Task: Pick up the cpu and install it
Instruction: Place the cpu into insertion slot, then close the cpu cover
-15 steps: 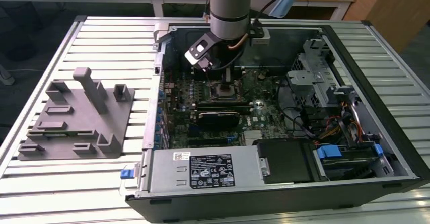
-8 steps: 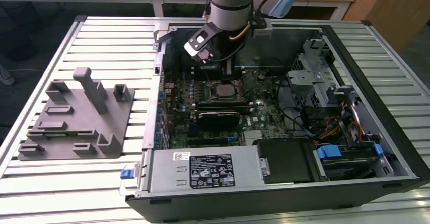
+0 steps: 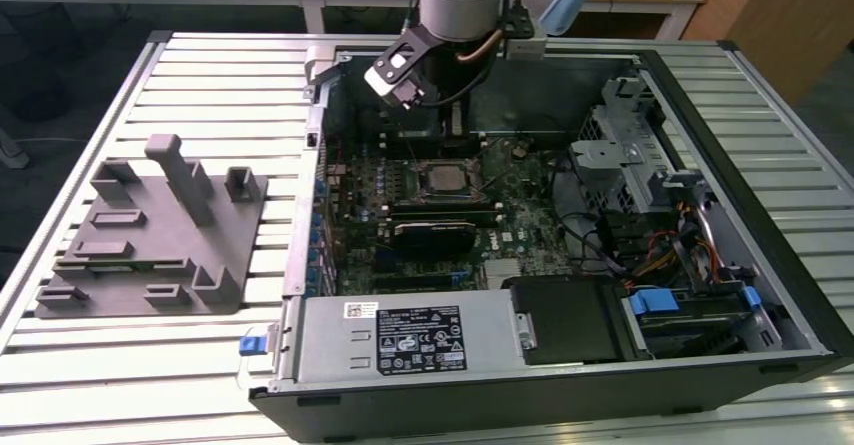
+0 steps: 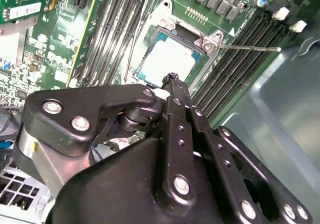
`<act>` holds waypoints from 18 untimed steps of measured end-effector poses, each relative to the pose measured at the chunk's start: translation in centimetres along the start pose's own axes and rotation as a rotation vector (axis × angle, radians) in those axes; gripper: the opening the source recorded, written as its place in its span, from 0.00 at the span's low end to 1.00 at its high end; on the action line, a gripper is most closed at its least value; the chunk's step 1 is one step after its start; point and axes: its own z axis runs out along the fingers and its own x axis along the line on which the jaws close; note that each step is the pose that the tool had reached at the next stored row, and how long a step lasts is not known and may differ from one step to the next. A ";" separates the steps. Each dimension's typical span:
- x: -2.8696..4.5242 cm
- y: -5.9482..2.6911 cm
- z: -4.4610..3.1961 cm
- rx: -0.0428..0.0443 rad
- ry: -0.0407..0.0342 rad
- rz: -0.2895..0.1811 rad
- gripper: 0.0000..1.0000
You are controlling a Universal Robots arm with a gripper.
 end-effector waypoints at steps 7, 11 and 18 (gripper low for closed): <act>0.01 0.35 0.01 0.0000 0.0001 0.000 0.11; 0.02 0.41 0.01 0.0000 0.0000 0.000 0.11; 0.02 0.42 0.01 0.0000 0.0000 0.000 0.11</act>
